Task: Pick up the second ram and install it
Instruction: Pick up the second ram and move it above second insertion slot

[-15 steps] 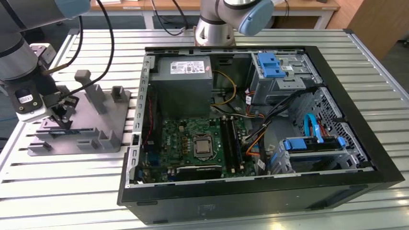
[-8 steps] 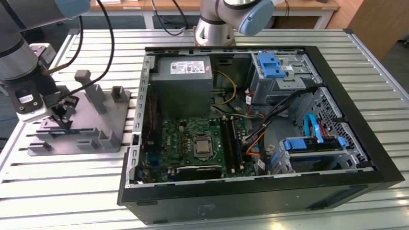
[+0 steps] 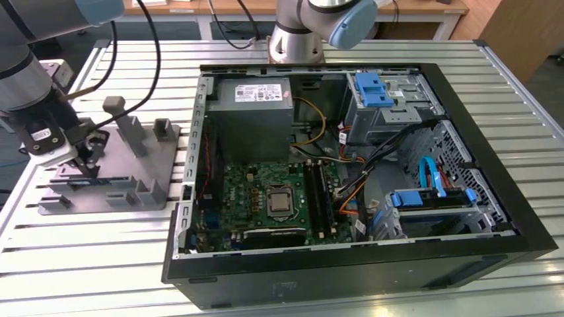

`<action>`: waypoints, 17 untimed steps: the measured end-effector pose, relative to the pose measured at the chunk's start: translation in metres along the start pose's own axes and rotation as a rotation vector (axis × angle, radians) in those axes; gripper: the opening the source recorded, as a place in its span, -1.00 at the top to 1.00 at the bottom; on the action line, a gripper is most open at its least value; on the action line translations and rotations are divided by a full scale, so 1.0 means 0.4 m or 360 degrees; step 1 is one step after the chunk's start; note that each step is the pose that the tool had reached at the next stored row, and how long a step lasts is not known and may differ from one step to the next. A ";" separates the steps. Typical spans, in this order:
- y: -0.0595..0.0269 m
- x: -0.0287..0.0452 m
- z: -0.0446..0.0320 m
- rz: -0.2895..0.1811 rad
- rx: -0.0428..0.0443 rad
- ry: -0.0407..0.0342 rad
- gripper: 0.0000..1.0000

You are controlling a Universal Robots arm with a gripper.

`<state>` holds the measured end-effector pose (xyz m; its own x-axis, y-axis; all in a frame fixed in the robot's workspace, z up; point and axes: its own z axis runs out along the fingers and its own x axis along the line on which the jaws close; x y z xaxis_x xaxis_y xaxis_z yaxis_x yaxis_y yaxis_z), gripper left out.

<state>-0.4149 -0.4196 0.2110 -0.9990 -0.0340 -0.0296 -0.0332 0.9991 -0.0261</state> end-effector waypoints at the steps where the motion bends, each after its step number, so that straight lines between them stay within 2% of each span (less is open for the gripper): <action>1: 0.000 0.000 0.000 -0.0026 -0.0001 -0.0001 0.80; 9: 0.000 0.000 0.000 -0.0210 -0.0006 -0.0005 0.80; 17: 0.000 0.000 0.000 -0.0324 -0.0010 -0.0009 0.80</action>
<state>-0.4149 -0.4196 0.2110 -0.9714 -0.2355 -0.0296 -0.2347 0.9717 -0.0261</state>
